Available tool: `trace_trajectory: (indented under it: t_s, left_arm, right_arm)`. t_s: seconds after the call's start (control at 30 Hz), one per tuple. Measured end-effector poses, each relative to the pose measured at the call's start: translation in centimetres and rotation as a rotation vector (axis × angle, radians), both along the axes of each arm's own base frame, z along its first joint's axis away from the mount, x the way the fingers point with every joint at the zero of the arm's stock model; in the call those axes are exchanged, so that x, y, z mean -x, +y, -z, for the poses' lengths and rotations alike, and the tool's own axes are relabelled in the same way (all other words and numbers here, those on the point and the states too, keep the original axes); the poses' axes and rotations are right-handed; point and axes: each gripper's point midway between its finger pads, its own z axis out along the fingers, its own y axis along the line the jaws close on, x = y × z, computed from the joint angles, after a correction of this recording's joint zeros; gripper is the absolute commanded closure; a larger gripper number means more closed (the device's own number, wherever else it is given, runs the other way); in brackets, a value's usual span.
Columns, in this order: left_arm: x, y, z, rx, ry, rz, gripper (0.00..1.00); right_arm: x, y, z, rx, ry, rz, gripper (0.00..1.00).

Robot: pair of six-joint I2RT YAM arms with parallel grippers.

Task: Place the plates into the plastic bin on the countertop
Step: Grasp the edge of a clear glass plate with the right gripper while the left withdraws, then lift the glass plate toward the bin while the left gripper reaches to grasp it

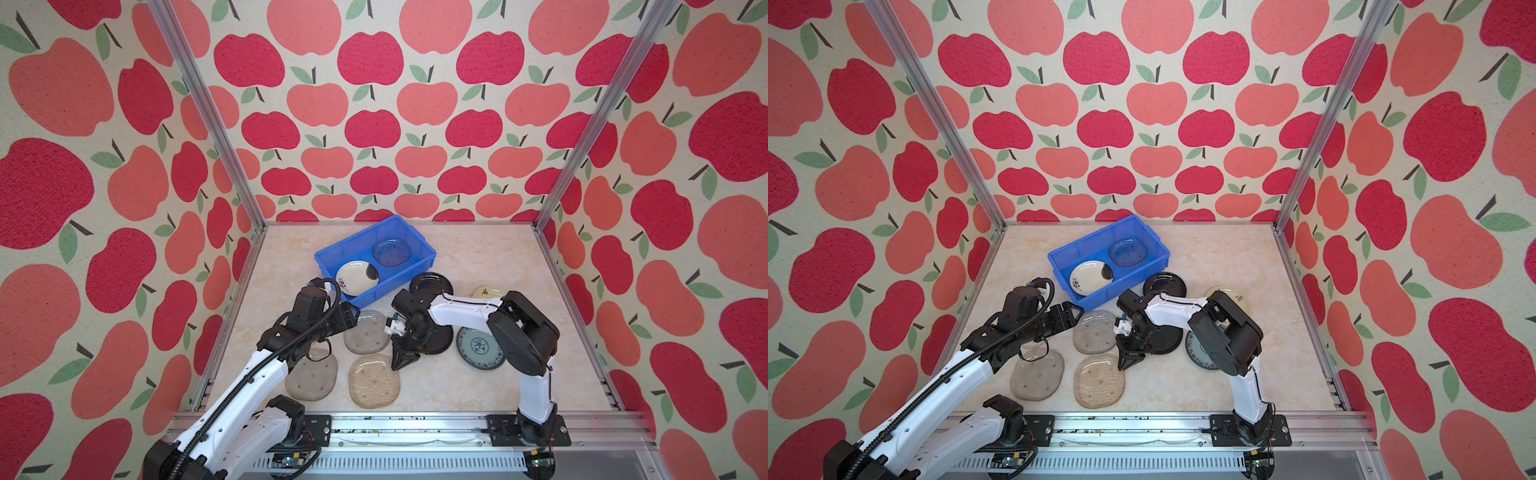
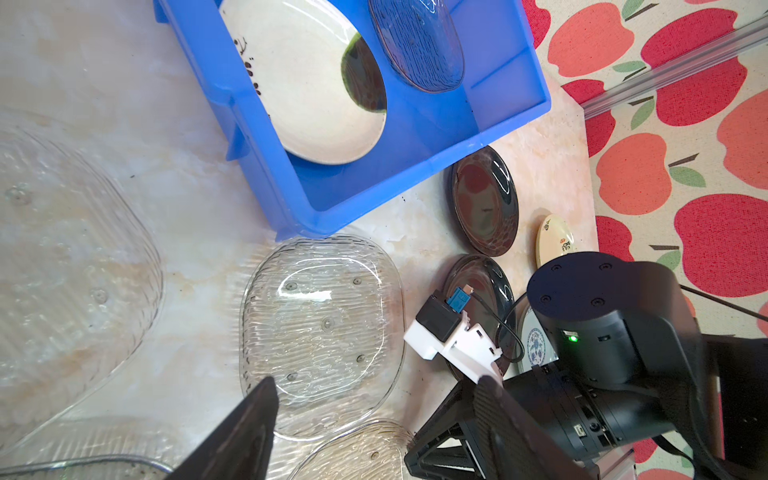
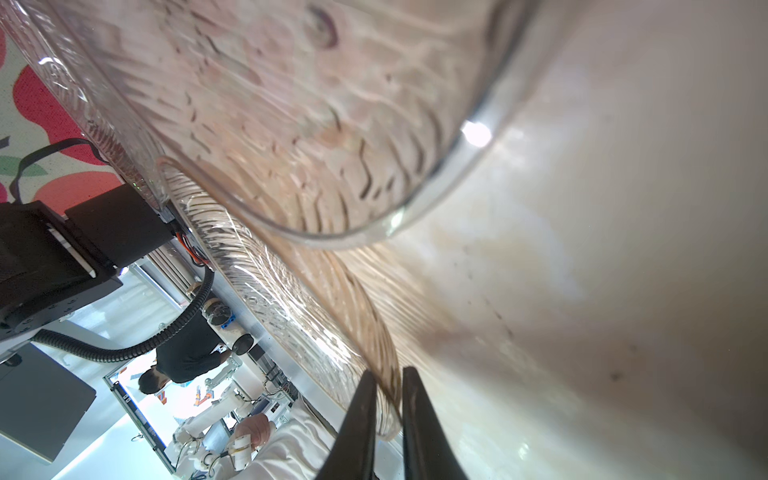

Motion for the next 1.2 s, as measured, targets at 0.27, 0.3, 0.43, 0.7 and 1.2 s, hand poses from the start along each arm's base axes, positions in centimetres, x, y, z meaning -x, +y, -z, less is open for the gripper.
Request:
trace_trajectory:
  t_s: [0.27,0.3,0.43,0.7,1.2]
  left_arm:
    - [-0.1,0.1,0.0,0.000,0.000,-0.005,0.23]
    - [-0.1,0.1,0.0,0.000,0.000,-0.005,0.23]
    - [-0.1,0.1,0.0,0.000,0.000,-0.005,0.23]
    - [-0.1,0.1,0.0,0.000,0.000,-0.005,0.23]
    - [-4.2,-2.1,-4.8,0.079,-0.126,0.068,0.30]
  right_arm:
    - [0.0,0.0,0.0,-0.001,-0.001,0.001,0.93]
    - [-0.1,0.0,0.0,-0.001,-0.001,0.001,0.94]
    - [-0.1,0.0,0.0,-0.001,-0.005,0.001,1.00]
    - [-0.1,-0.8,-0.4,0.014,-0.041,0.001,1.00]
    - [-8.9,-4.7,-10.9,-0.068,-0.268,0.141,1.00]
